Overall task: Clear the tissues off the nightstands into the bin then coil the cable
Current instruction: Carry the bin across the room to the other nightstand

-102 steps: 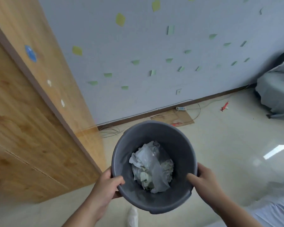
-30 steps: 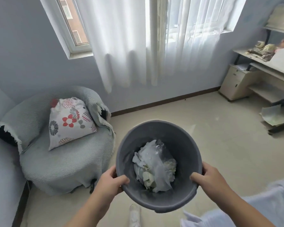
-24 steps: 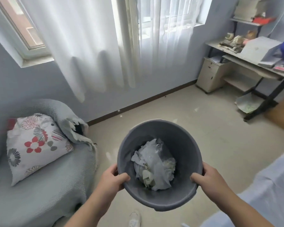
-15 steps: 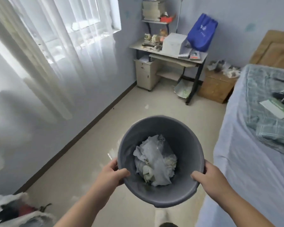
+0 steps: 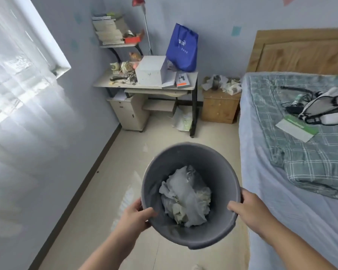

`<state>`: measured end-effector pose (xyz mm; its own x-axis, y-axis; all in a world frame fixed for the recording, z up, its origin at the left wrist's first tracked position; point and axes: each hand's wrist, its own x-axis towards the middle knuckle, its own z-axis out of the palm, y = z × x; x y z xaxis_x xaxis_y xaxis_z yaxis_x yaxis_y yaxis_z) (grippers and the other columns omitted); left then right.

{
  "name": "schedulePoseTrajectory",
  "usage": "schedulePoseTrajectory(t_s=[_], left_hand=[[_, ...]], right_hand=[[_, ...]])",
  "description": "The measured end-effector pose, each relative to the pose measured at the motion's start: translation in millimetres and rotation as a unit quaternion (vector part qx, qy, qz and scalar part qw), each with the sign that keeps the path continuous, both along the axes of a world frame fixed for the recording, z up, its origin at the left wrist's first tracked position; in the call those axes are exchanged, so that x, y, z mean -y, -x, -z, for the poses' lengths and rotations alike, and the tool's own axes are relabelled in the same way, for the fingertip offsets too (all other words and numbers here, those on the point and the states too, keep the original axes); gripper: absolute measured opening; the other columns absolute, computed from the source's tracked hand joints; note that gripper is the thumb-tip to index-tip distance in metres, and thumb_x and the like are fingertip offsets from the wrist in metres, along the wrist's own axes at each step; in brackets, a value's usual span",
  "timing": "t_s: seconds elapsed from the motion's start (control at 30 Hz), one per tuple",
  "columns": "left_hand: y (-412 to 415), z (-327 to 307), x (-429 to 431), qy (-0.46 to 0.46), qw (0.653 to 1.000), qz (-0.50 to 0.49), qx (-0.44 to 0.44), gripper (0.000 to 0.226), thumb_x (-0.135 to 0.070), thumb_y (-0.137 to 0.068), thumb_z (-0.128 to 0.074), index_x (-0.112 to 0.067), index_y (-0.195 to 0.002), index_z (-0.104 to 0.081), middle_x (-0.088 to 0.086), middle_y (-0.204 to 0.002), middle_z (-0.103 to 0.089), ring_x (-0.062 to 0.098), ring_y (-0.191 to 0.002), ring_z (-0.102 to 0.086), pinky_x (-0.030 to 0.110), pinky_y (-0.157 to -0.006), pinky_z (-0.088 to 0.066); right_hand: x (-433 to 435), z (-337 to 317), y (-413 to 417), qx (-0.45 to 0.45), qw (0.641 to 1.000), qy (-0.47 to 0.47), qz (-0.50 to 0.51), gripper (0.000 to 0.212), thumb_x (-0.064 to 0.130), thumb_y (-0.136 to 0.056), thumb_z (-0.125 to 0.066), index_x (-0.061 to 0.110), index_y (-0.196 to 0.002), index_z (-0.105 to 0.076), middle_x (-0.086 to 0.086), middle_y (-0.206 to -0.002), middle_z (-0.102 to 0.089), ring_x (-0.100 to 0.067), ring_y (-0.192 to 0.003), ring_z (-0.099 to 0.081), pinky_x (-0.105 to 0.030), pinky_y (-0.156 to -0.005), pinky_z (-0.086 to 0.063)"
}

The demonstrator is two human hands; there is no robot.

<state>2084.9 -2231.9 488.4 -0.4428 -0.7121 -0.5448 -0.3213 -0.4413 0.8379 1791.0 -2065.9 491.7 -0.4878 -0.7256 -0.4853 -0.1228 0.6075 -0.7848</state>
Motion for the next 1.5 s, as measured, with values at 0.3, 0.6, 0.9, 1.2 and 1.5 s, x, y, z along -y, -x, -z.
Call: schedulePoseTrajectory(t_s=[0.3,0.6,0.9,1.2,1.5], left_hand=[[148.1,18.5,182.3,0.001,0.995,0.095,-0.043,0.044,-0.016,-0.066,-0.076,-0.03,-0.107,-0.082,0.007,-0.114,-0.083,0.027,-0.101,-0.08,0.033,-0.079,-0.066],[337.8,12.1,344.3,0.004,0.972,0.226,-0.067,0.041,-0.016,-0.066,-0.077,-0.024,-0.106,-0.082,0.011,-0.113,-0.082,0.031,-0.102,-0.079,0.032,-0.079,-0.066],[512.3,35.7,436.8,-0.009,0.966,0.257,-0.03,0.045,-0.016,-0.063,-0.078,-0.026,-0.107,-0.082,0.01,-0.115,-0.082,0.03,-0.102,-0.079,0.035,-0.079,-0.066],[667.1,50.0,516.4,-0.039,0.983,0.182,-0.001,0.041,-0.011,-0.066,-0.074,-0.022,-0.104,-0.082,0.013,-0.112,-0.081,0.028,-0.098,-0.079,0.033,-0.077,-0.065],[774.0,99.0,623.3,-0.101,0.987,0.126,0.021,0.045,-0.008,-0.066,-0.072,-0.026,-0.106,-0.082,0.011,-0.11,-0.081,0.029,-0.098,-0.078,0.033,-0.075,-0.064]], right_hand=[[129.6,1.2,113.3,-0.013,0.995,0.005,0.094,0.011,0.029,-0.064,-0.06,0.026,-0.075,-0.062,0.007,-0.067,-0.062,-0.004,-0.058,-0.053,-0.033,-0.065,-0.042],[228.2,-11.3,234.3,-0.026,0.968,0.009,0.25,0.024,0.029,-0.063,-0.064,0.036,-0.086,-0.069,0.002,-0.082,-0.073,0.004,-0.059,-0.059,-0.031,-0.063,-0.045],[306.4,43.6,385.4,0.014,0.958,-0.009,0.285,0.025,0.028,-0.061,-0.065,0.03,-0.085,-0.071,-0.002,-0.079,-0.074,-0.019,-0.077,-0.068,-0.035,-0.068,-0.047],[422.8,46.5,597.0,0.015,0.982,-0.029,0.186,0.017,0.022,-0.067,-0.069,0.019,-0.084,-0.07,-0.001,-0.077,-0.072,-0.011,-0.068,-0.059,-0.032,-0.064,-0.044],[547.5,88.5,713.0,0.03,0.984,-0.076,0.156,0.022,0.028,-0.062,-0.064,0.031,-0.084,-0.068,0.003,-0.076,-0.072,-0.005,-0.063,-0.058,-0.032,-0.065,-0.045]])
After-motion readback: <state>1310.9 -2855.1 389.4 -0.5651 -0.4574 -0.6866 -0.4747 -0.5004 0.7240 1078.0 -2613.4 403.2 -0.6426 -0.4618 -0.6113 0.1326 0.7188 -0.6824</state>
